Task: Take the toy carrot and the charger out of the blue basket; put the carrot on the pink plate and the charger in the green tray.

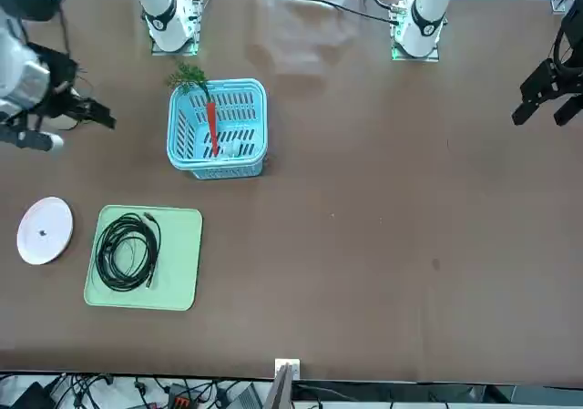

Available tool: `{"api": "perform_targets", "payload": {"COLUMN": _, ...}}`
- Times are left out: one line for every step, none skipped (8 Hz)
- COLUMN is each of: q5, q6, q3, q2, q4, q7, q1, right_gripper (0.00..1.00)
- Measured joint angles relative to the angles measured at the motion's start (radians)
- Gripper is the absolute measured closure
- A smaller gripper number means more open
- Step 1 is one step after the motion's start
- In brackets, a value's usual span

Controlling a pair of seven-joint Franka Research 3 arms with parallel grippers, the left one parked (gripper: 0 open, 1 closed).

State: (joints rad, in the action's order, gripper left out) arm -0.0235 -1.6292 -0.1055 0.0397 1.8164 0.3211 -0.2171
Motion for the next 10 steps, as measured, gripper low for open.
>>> {"api": "perform_targets", "payload": {"q5": 0.0, "q6": -0.077, "q3": 0.003, "q2": 0.058, "q4": 0.109, "q7": 0.089, "q1": -0.059, "right_gripper": 0.0}}
{"api": "perform_targets", "payload": {"q5": 0.0, "q6": -0.136, "q3": 0.005, "q2": 0.096, "q4": 0.187, "q7": 0.162, "q1": -0.12, "right_gripper": 0.0}}
{"api": "perform_targets", "payload": {"q5": 0.0, "q6": -0.194, "q3": 0.007, "q2": 0.114, "q4": 0.24, "q7": 0.221, "q1": -0.175, "right_gripper": 0.0}}
{"api": "perform_targets", "payload": {"q5": 0.0, "q6": -0.267, "q3": 0.008, "q2": 0.118, "q4": 0.288, "q7": 0.278, "q1": -0.224, "right_gripper": 0.0}}
{"api": "perform_targets", "payload": {"q5": 0.0, "q6": -0.342, "q3": 0.009, "q2": 0.116, "q4": 0.335, "q7": 0.318, "q1": -0.264, "right_gripper": 0.0}}
{"api": "perform_targets", "payload": {"q5": 0.0, "q6": -0.407, "q3": 0.009, "q2": 0.115, "q4": 0.383, "q7": 0.344, "q1": -0.294, "right_gripper": 0.0}}
{"api": "perform_targets", "payload": {"q5": 0.0, "q6": -0.462, "q3": 0.009, "q2": 0.114, "q4": 0.429, "q7": 0.365, "q1": -0.31, "right_gripper": 0.0}}
{"api": "perform_targets", "payload": {"q5": 0.0, "q6": -0.505, "q3": 0.008, "q2": 0.114, "q4": 0.469, "q7": 0.388, "q1": -0.321, "right_gripper": 0.0}}
{"api": "perform_targets", "payload": {"q5": 0.0, "q6": -0.53, "q3": 0.008, "q2": 0.114, "q4": 0.497, "q7": 0.405, "q1": -0.336, "right_gripper": 0.0}}
{"api": "perform_targets", "payload": {"q5": 0.0, "q6": -0.543, "q3": 0.008, "q2": 0.113, "q4": 0.517, "q7": 0.42, "q1": -0.353, "right_gripper": 0.0}}
